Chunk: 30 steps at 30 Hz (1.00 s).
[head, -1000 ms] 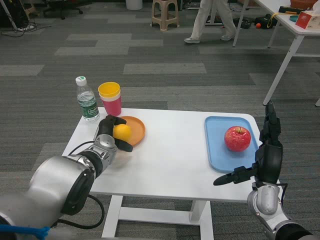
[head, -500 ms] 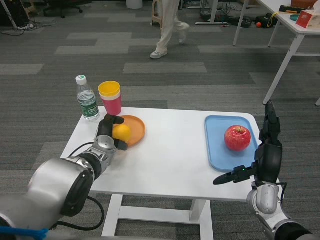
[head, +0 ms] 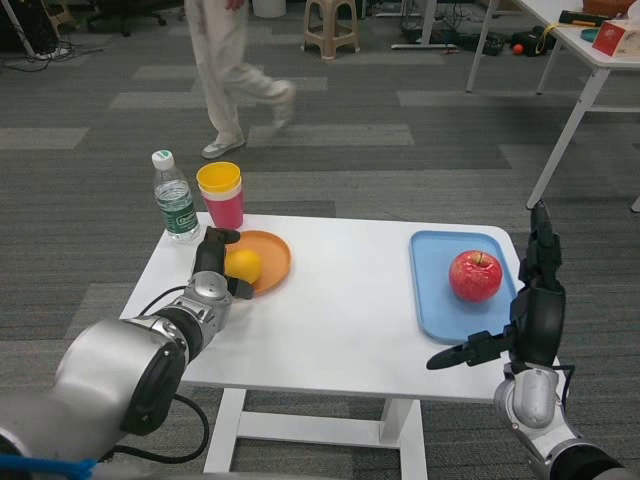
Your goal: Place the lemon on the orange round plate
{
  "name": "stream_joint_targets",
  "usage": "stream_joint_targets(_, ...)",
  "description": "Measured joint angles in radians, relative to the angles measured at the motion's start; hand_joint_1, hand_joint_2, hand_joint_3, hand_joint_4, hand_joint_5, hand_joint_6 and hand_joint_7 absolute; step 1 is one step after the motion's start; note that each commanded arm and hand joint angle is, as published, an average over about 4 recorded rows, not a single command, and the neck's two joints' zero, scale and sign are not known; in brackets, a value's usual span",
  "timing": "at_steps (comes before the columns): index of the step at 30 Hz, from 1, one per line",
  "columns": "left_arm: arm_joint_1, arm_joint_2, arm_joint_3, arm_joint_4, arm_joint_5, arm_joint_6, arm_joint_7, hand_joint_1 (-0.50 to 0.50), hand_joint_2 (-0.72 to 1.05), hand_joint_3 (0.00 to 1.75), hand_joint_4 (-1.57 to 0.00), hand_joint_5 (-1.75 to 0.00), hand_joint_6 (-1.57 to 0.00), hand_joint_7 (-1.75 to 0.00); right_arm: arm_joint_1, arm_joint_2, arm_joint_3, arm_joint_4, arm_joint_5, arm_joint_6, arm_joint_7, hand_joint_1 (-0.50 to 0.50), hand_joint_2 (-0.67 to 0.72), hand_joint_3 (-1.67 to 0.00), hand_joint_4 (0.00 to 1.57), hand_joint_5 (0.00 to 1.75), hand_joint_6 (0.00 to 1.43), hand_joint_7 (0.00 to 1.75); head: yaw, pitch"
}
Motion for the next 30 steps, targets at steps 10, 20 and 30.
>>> stream_joint_targets(10, 0.026, 0.0, 0.007, -0.035, -0.016, -0.046, -0.014, 0.5, 1.05, 0.09, 0.0, -0.82, 0.0, -0.98, 0.0, 0.0, 0.001, 0.005, 0.001, 0.0, 0.0, -0.21, 0.46, 0.0, 0.11, 0.0, 0.0, 0.0, 0.0, 0.004)
stream_joint_targets(20, 0.131, 0.001, 0.006, -0.166, -0.021, -0.149, -0.045, 0.5, 1.05, 0.09, 0.0, -0.82, 0.0, -0.98, -0.006, 0.0, 0.001, 0.022, 0.005, 0.0, 0.0, -0.21, 0.47, 0.0, 0.11, 0.0, 0.0, 0.0, -0.005, 0.0)
stream_joint_targets(30, 0.327, 0.004, 0.012, -0.414, -0.052, -0.342, -0.091, 0.5, 1.05, 0.09, 0.0, -0.82, 0.0, -0.94, -0.011, 0.0, 0.001, 0.022, 0.009, 0.0, 0.001, -0.21, 0.47, 0.0, 0.11, 0.0, 0.0, 0.0, -0.017, -0.004)
